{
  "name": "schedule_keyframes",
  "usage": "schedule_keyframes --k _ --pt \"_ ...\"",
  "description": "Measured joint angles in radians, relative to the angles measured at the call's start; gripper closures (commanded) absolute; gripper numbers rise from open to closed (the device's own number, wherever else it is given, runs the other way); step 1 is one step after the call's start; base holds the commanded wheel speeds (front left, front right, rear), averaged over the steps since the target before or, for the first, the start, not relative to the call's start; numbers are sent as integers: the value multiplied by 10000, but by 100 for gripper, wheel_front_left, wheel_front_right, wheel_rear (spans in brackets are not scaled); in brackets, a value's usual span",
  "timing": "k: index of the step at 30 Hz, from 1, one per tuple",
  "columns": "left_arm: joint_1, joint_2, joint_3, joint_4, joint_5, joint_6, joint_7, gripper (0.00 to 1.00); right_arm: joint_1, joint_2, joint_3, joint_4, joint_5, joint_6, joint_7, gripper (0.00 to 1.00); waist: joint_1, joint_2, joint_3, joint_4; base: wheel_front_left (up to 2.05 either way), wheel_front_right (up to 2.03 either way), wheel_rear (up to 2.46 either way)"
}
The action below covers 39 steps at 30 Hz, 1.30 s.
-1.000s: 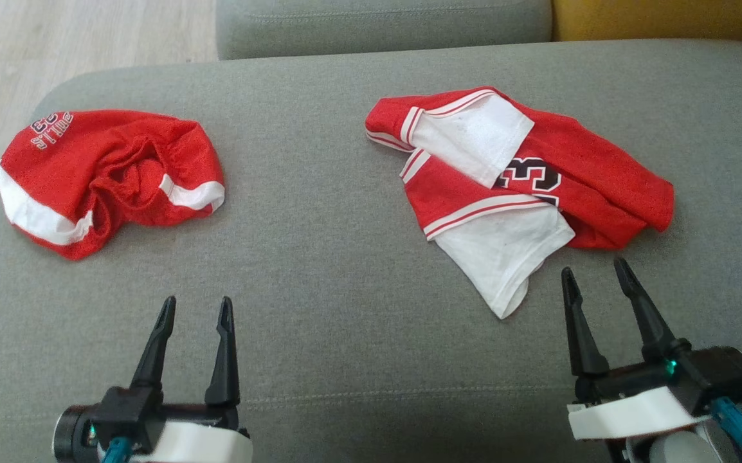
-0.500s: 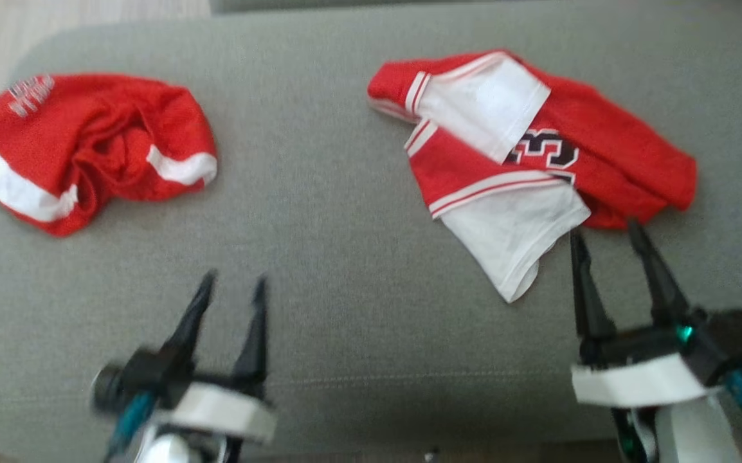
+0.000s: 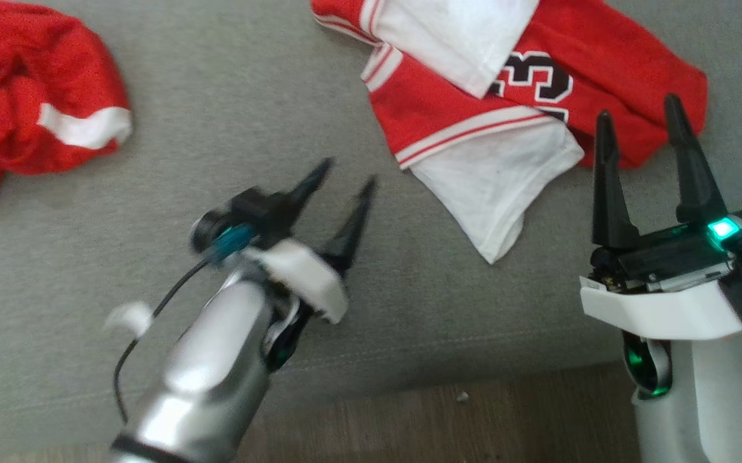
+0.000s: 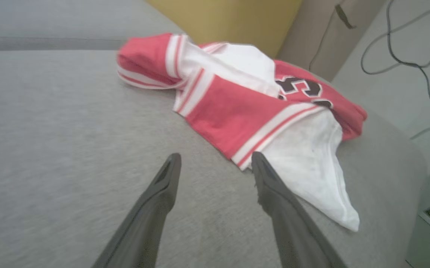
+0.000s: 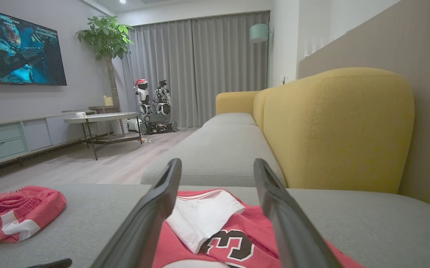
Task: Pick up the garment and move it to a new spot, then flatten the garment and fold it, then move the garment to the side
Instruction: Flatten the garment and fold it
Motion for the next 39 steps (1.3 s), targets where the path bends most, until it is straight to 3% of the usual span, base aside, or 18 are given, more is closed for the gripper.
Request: schedule_keyframes --k 2,7,11,18,19,20,25,29,39 --pt "-737 -69 -642 564 -453 -2 4 0 -48 0 69 8 174 0 0 0 0 0 230 -173 0 0 0" --pt "-2131 -134 -1060 1618 -1158 2 176 0 -65 -4 219 -73 364 0 0 0 0 0 689 -464 0 0 0" --pt "-3035 -119 -1200 2566 -1417 462 336 0 -378 -4 370 -201 426 0 0 0 0 0 1114 -715 0 0 0" --pt "-4048 -173 -1628 3150 -2077 727 234 0 -644 -4 351 -276 560 0 0 0 0 0 1534 -981 0 0 0" --pt "-4093 -169 -1739 3214 -2188 717 190 58 -644 -4 351 -274 581 0 0 0 0 1 1553 -998 0 0 0" --pt "-4137 -167 -1812 3266 -2272 715 159 100 -648 -4 349 -274 602 0 0 0 0 1 1564 -1004 0 0 0" --pt "-4196 -165 -2079 3411 -2698 683 77 100 -660 -4 328 -244 658 0 0 0 0 0 1405 -943 0 0 0" --pt "-3728 -165 -1726 3371 -3208 688 48 100 -648 -4 320 -178 736 0 0 0 0 1 1034 -920 0 0 0" --pt "-2257 -146 -880 1189 -4759 111 339 100 -190 -4 301 121 955 0 0 0 0 1 -221 -697 0 0 0"
